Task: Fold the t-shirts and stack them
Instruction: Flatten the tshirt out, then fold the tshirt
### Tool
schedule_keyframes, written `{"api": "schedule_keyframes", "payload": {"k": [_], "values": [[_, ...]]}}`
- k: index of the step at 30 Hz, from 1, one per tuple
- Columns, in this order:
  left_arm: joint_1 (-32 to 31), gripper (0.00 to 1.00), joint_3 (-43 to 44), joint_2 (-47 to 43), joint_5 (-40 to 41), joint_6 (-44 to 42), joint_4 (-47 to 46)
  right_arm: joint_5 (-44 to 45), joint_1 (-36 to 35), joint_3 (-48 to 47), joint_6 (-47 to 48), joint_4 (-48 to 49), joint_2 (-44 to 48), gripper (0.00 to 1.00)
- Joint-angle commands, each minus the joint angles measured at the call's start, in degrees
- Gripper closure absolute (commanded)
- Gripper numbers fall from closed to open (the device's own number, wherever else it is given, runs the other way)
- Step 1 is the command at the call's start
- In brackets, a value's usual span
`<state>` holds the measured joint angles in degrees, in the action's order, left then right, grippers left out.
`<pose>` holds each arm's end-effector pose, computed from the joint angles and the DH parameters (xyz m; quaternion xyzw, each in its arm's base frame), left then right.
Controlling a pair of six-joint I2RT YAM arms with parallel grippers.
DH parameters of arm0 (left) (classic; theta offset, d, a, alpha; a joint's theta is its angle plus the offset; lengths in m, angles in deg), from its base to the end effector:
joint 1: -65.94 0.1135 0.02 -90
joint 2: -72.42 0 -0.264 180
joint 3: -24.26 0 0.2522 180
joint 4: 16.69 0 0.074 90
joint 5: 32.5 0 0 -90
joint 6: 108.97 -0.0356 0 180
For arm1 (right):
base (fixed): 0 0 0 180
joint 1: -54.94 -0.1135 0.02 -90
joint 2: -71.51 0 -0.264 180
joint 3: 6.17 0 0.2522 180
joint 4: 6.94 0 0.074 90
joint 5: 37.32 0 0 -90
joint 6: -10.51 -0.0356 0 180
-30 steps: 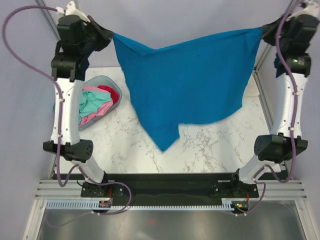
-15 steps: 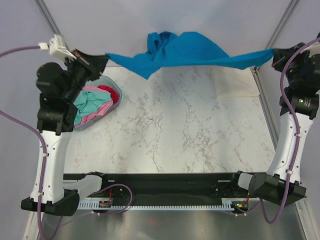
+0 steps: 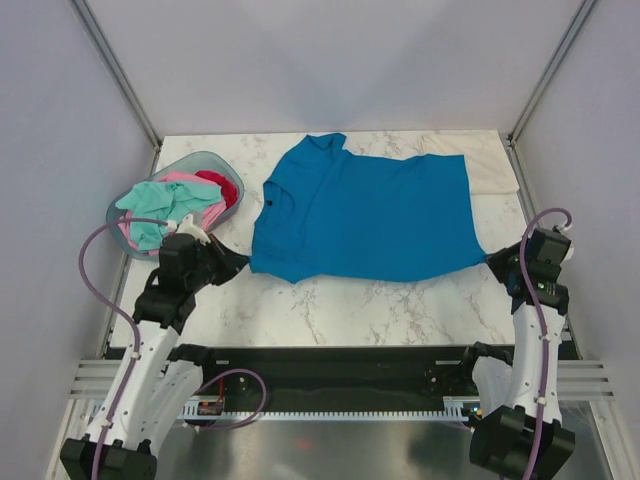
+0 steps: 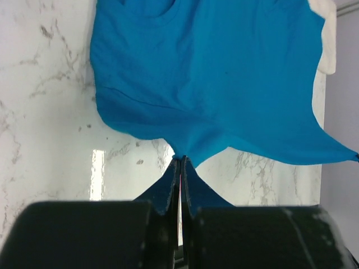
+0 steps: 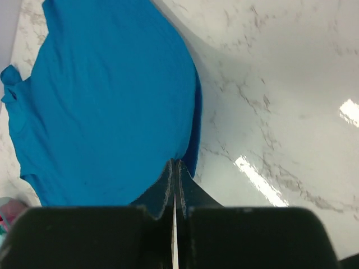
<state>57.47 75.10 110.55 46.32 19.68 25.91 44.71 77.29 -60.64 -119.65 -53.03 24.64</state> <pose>0.1501 -0.0293 0.2777 -0.1772 0.8444 -0.2765 0.4232 0.1637 -0.0620 0.2715 0.4404 0.7838 0.1289 0.4186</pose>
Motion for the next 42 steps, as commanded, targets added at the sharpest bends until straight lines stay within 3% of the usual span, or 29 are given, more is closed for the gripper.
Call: {"api": "schedule_keyframes", "payload": {"k": [1, 6, 13, 20, 26, 31, 35, 42], "values": [[0.12, 0.98, -3.41, 0.98, -3.93, 3.36, -2.29, 1.38, -0.28, 2.91, -5.53, -2.81, 4.42, 1.0], [0.12, 0.98, -2.98, 0.63, -4.21, 2.92, -2.56, 6.53, -0.29, 5.64, -3.96, -5.19, 7.23, 1.0], [0.12, 0.98, -1.13, 1.95, -5.96, 1.51, -1.77, 13.15, -0.29, 1.77, -1.06, -9.49, 8.55, 1.0], [-1.02, 0.98, -1.13, 3.17, -1.12, -0.6, -1.15, 20.79, -0.29, 0.45, -3.96, -10.9, 7.24, 1.0], [-1.37, 0.98, -4.29, 10.2, -8.94, 0.98, -3.7, 17.82, -0.29, 6.34, -3.61, -13.01, 9.25, 1.0], [-2.69, 0.98, -5.18, 10.12, -7.63, 1.16, -3.7, 15.52, -0.9, 7.84, -3.08, -14.6, 10.31, 1.0], [-3.31, 0.98, -4.39, 11.35, -3.51, 2.13, -4.31, 15.7, -1.08, 7.84, -2.82, -10.48, 6.98, 1.0], [-3.31, 0.98, 3.52, 24.44, 0.63, 0.63, -4.76, 15.96, -1.96, 3.36, 1.31, -0.01, -6.46, 1.0]]}}
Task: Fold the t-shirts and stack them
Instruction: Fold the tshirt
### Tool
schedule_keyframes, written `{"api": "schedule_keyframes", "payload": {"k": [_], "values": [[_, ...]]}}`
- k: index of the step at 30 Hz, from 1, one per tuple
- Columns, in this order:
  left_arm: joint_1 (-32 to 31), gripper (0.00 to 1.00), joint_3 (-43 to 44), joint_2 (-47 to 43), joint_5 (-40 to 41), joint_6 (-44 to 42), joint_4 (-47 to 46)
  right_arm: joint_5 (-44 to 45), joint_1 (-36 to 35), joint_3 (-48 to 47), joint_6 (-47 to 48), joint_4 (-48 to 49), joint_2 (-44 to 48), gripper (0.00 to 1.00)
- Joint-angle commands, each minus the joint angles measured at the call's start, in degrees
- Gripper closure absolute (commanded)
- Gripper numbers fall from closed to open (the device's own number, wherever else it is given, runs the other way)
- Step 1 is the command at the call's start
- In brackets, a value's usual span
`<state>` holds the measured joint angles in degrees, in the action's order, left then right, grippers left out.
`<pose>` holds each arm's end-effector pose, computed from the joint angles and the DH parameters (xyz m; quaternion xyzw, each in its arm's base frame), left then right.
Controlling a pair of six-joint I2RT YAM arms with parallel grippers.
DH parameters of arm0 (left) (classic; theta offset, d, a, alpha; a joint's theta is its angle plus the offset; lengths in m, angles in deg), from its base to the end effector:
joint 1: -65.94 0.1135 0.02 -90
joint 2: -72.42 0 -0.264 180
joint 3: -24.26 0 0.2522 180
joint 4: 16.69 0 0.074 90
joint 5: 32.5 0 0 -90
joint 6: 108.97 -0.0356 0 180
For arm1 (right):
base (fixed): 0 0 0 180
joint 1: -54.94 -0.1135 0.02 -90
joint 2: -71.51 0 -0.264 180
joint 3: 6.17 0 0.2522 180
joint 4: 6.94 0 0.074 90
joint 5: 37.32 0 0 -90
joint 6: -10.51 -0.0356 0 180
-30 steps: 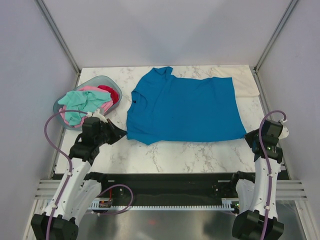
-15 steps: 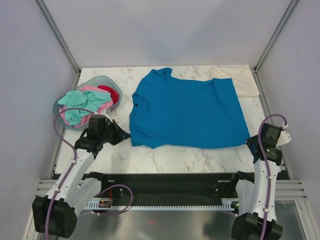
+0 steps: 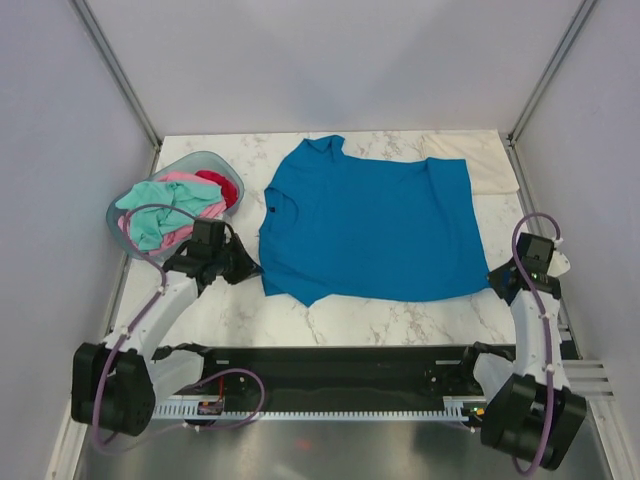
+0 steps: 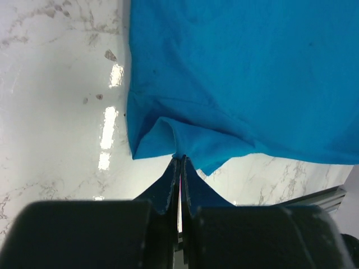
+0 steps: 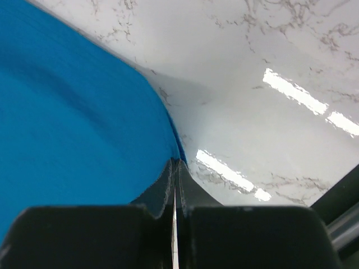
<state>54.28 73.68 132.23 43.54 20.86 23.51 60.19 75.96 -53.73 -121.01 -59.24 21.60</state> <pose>0.1983 -0.0497 0.2123 -0.1877 0.9163 -0.2484 0.2518 0.1525 -0.0636 0.2160 0.5105 0.8023 -0.0075 0.3092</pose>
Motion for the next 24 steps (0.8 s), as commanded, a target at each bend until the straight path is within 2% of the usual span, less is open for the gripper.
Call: {"api": "schedule_keyframes", "payload": {"k": [1, 7, 12, 15, 24], "values": [[-0.12, 0.98, 5.99, 5.72, 4.02, -0.98, -2.35, 1.88, -0.8, -4.51, 2.93, 6.46, -5.61, 1.0], [-0.03, 0.98, 13.99, 14.36, 5.51, -3.53, -2.09, 1.72, -1.24, -4.25, 5.74, 13.05, -8.88, 1.0], [0.06, 0.98, 20.58, 21.91, 8.85, -5.46, -0.16, 1.11, -1.41, -8.55, 9.61, 14.9, -16.78, 1.0], [0.41, 0.98, 24.8, 26.21, 9.3, -6.61, 1.94, -3.61, -1.5, -9.27, 10.84, 17.43, -18.55, 1.0], [0.5, 0.98, 32.63, 34.49, 10.0, -9.51, 5.29, -10.14, -1.68, -10.92, 14.09, 23.34, -24.78, 1.0]]}}
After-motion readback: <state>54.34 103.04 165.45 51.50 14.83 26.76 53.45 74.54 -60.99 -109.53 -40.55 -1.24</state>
